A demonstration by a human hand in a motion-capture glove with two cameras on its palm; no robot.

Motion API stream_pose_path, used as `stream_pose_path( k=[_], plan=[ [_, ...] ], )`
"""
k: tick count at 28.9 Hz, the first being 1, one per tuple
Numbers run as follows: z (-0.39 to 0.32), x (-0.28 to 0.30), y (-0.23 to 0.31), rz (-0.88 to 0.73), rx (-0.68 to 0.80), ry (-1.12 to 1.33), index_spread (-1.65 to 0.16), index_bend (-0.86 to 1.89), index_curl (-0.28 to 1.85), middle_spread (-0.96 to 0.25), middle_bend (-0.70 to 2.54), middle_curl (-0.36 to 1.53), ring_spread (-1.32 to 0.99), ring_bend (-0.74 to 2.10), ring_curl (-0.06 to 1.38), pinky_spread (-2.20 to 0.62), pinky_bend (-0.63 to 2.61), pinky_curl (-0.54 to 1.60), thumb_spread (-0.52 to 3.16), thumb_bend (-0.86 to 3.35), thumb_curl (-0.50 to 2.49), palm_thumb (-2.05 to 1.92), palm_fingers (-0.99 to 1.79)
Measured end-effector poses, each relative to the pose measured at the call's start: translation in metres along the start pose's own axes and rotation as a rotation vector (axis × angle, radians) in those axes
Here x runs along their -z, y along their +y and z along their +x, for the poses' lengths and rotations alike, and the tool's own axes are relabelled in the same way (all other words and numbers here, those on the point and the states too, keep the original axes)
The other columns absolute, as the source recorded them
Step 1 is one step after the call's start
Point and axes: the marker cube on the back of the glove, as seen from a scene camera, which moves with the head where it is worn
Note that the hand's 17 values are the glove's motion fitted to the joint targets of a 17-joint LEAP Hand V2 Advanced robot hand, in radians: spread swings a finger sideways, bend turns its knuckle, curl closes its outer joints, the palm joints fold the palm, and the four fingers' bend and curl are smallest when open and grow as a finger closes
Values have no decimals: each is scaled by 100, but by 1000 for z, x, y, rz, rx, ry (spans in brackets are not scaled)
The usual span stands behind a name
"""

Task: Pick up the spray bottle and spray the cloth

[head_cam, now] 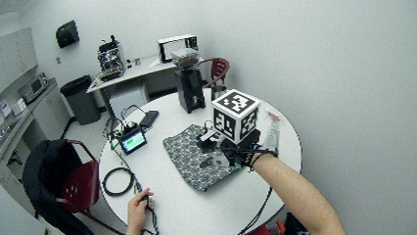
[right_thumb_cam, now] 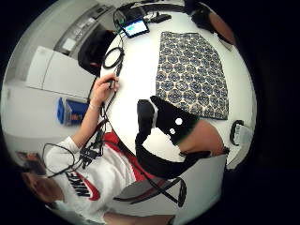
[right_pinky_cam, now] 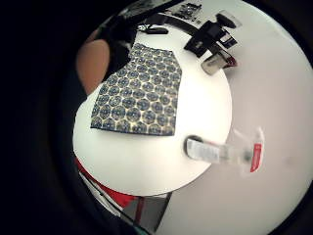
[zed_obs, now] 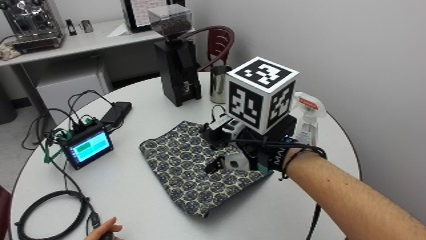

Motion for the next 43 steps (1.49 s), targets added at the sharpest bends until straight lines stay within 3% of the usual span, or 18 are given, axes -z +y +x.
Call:
stream_pose_path(
  k=[9,17,25,32,37,43],
  plan=[
    [66,22,22,104,-153,-36,-37,14,26,-7,27,34,3,21,27,18,36,31,112,1,22,55,58],
    [132,7,47,204,-337,-141,-37,14,27,-7,28,35,3,21,29,19,31,31,112,-1,24,57,59],
    [165,-25,53,285,-471,-431,-36,11,26,-7,26,36,2,24,30,20,31,32,113,-1,26,63,60],
    [167,-84,42,247,-449,-798,-36,8,23,-7,27,37,1,28,32,19,34,34,111,-2,27,64,59],
    [168,-106,40,346,-410,-1038,-36,-1,17,-8,30,38,0,40,36,19,40,36,106,-1,29,67,61],
    [165,-110,38,451,-384,-1153,-37,-4,10,-11,37,40,-6,56,39,15,43,36,99,1,32,78,72]
  ],
)
